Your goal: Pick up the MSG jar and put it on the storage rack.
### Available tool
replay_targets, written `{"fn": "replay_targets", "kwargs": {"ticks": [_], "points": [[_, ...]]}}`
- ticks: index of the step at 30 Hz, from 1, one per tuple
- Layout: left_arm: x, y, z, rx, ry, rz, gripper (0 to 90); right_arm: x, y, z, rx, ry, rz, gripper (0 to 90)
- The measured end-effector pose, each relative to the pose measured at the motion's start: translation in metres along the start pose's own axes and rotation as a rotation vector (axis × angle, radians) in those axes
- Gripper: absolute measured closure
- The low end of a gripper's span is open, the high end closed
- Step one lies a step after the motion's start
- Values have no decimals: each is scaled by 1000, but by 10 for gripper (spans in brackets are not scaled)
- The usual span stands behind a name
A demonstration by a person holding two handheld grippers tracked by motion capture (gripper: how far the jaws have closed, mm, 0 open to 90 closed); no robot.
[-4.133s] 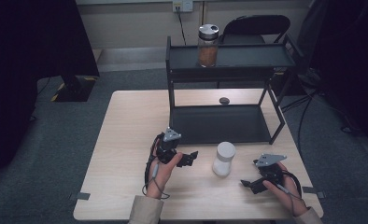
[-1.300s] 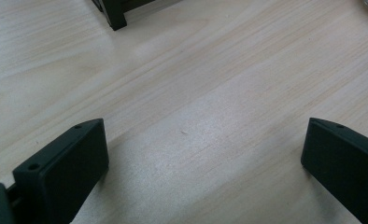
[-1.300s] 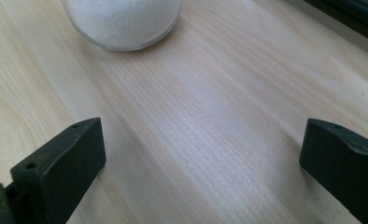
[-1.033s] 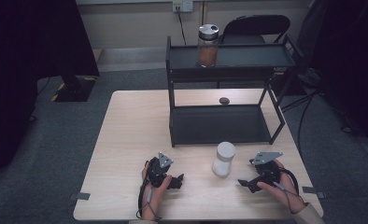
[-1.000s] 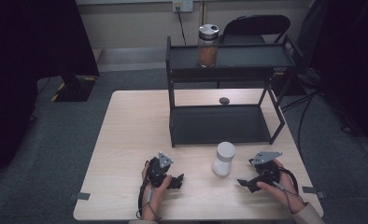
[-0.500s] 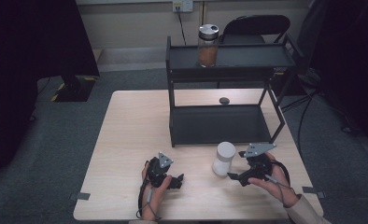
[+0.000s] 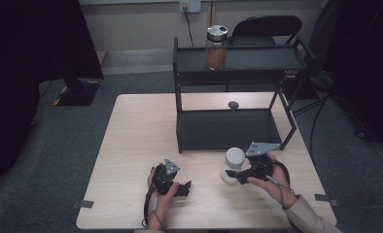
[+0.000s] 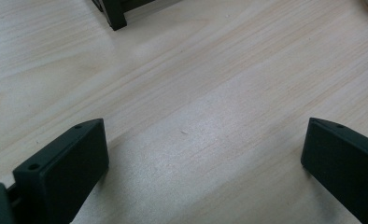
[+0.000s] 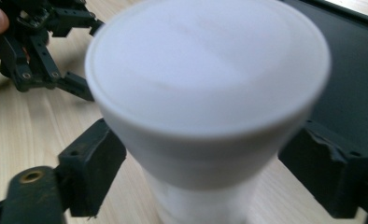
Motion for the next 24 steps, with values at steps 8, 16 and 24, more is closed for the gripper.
{"fn": "replay_targets", "kwargs": {"ticks": [8,16,24], "points": [[0,0,0,0,0,0,0,7,-4,-3,-49,23,1,298],[0,0,0,0,0,0,0,7,-2,-1,-56,36,1,342],[0,0,0,1,0,0,0,4,2,-4,-34,22,3,343]]}}
Point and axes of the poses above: each handheld gripper's, and its own axes: x roughly forward along the jaws, z roughly out of its underside, y roughly to its right, the point moved 7 cm from there along x, roughly forward along the jaws, and after that the axes turned 1 degree about x, right-handed, at the moved point
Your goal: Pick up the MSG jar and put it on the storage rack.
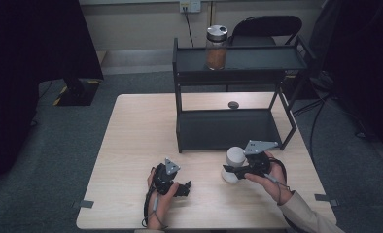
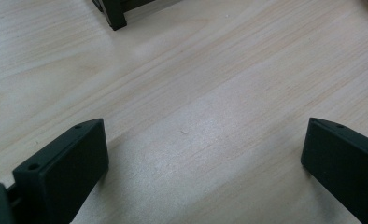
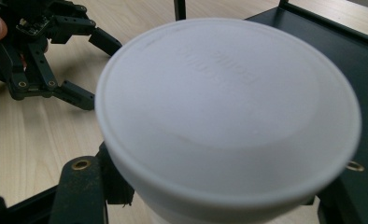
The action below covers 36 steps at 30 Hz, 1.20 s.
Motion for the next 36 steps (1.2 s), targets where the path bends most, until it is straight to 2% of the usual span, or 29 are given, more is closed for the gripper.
{"fn": "replay_targets", "kwargs": {"ticks": [5,10,14,22,26,36], "points": [[0,0,0,5,-2,-1,0,-6,4,-3,-8,-14,16,343],[0,0,0,5,-1,-1,0,-18,15,-7,25,-9,21,343],[0,0,0,5,-2,-1,0,-28,23,-13,32,-9,43,343],[0,0,0,5,-2,-1,0,-52,37,-34,39,0,71,343],[0,0,0,5,-2,-1,0,-61,45,-44,51,17,69,343],[0,0,0,4,-2,-1,0,-79,60,-71,65,45,87,343]]}}
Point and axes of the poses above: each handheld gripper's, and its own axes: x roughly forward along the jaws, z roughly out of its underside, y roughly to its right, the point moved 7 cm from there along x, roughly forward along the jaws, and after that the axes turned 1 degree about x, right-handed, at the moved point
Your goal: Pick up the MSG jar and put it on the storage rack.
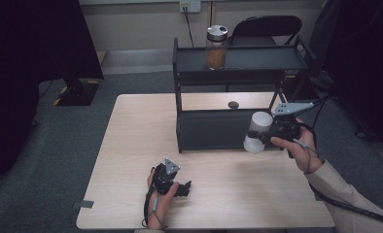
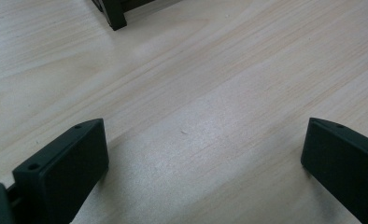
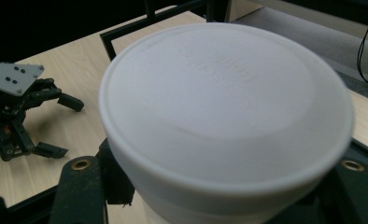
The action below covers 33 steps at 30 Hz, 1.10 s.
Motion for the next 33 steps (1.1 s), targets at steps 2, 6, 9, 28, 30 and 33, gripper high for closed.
{"fn": "replay_targets", "kwargs": {"ticks": [2,6,9,28,30,33], "points": [[0,0,0,0,0,0,0,-2,2,-5,0,3,10,343],[0,0,0,0,0,0,0,-7,6,-15,2,10,22,342],[0,0,0,0,0,0,0,-12,11,-23,11,23,32,342],[0,0,0,0,0,0,0,-33,27,-63,38,67,90,342],[0,0,0,0,0,0,0,-37,28,-69,39,76,93,342],[0,0,0,-3,2,1,0,-44,29,-79,36,79,98,342]]}}
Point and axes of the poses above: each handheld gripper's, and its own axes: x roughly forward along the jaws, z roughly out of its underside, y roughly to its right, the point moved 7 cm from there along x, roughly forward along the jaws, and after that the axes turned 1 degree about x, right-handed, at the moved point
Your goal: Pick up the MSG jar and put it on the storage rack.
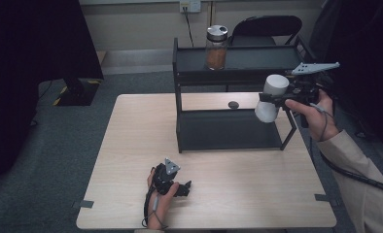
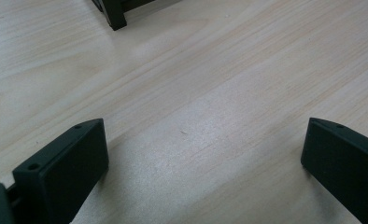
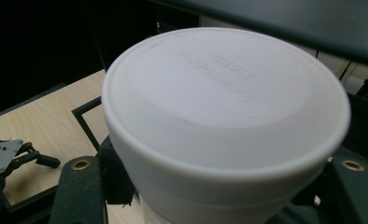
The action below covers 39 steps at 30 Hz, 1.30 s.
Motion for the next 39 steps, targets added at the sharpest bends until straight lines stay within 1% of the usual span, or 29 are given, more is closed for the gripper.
{"fn": "replay_targets", "kwargs": {"ticks": [3,7,13,17,21,29,33,35,39], "points": [[0,0,0,0,0,0,0,-4,0,-7,-7,5,8,342],[0,0,0,1,0,-1,0,-10,2,-16,5,13,4,342],[0,0,0,1,-1,0,0,-17,0,-32,-17,17,16,342],[0,0,0,1,-1,0,0,-21,-1,-42,-19,25,8,341],[0,0,0,1,-2,0,0,-25,-5,-56,-36,21,15,341],[0,0,0,1,-2,0,0,-31,-13,-78,-61,24,11,341],[0,0,0,2,-2,0,0,-32,-13,-87,-54,28,-7,340],[0,0,0,1,-2,0,0,-33,-15,-90,-65,34,-2,340],[0,0,0,1,-2,0,0,-35,-17,-99,-70,38,15,339]]}}
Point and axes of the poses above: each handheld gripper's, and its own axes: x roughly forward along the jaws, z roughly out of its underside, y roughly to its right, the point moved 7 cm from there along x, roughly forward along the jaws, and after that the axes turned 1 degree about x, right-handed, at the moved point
